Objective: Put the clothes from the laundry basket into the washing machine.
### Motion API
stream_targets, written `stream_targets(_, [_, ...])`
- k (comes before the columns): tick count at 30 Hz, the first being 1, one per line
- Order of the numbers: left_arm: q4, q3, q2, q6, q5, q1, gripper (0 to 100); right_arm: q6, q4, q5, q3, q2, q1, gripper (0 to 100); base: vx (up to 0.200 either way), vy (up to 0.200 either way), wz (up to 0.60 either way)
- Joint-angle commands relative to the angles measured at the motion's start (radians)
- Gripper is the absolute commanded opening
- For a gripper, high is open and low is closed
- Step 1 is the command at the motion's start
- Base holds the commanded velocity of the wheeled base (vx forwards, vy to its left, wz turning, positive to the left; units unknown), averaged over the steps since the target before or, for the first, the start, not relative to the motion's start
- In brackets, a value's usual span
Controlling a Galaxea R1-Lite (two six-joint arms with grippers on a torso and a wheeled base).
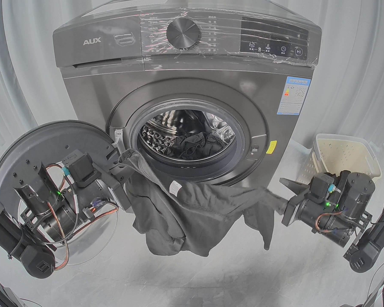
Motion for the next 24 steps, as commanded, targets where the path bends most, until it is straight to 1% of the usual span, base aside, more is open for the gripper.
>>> stream_targets(1, [-0.001,-0.062,0.041,-0.004,0.027,-0.008,0,-0.004,-0.007,0.037,0.093,0.006,0.063,100,0.000,0.000,0.00])
stream_targets(4, [-0.002,-0.079,0.061,-0.007,0.052,-0.008,0,-0.011,-0.007,0.051,0.128,0.022,0.066,100,0.000,0.000,0.00])
stream_targets(7, [-0.001,-0.084,0.069,-0.008,0.053,-0.007,0,-0.025,-0.007,0.097,0.147,0.035,0.068,100,0.000,0.000,0.00])
stream_targets(9, [-0.001,-0.090,0.072,-0.013,0.055,-0.008,0,-0.034,-0.007,0.140,0.177,0.037,0.082,100,0.000,0.000,0.00])
stream_targets(11, [-0.002,-0.100,0.079,-0.015,0.058,-0.008,0,-0.040,-0.008,0.157,0.203,0.037,0.105,100,0.000,0.000,0.00])
stream_targets(14, [-0.002,-0.099,0.081,-0.016,0.060,-0.010,0,-0.042,-0.011,0.152,0.194,0.040,0.132,100,0.000,0.000,0.00])
stream_targets(15, [-0.002,-0.097,0.079,-0.016,0.060,-0.013,0,-0.042,-0.011,0.148,0.177,0.048,0.132,100,0.000,0.000,0.00])
stream_targets(17, [-0.002,-0.099,0.079,-0.018,0.060,-0.030,0,-0.040,-0.010,0.141,0.110,0.078,0.129,100,0.000,0.000,0.00])
stream_targets(19, [-0.002,-0.099,0.079,-0.018,0.060,-0.035,0,-0.040,-0.010,0.140,0.095,0.091,0.128,100,0.000,0.000,0.00])
stream_targets(20, [-0.002,-0.096,0.076,-0.018,0.060,-0.061,0,-0.040,-0.008,0.114,0.012,0.157,0.123,100,0.000,0.000,0.00])
stream_targets(21, [-0.002,-0.097,0.076,-0.018,0.060,-0.073,0,-0.042,-0.007,0.095,-0.024,0.192,0.123,100,0.000,0.000,0.00])
stream_targets(24, [-0.001,-0.108,0.072,-0.018,0.060,-0.090,0,-0.043,-0.008,0.086,-0.094,0.259,0.139,100,0.000,0.000,0.00])
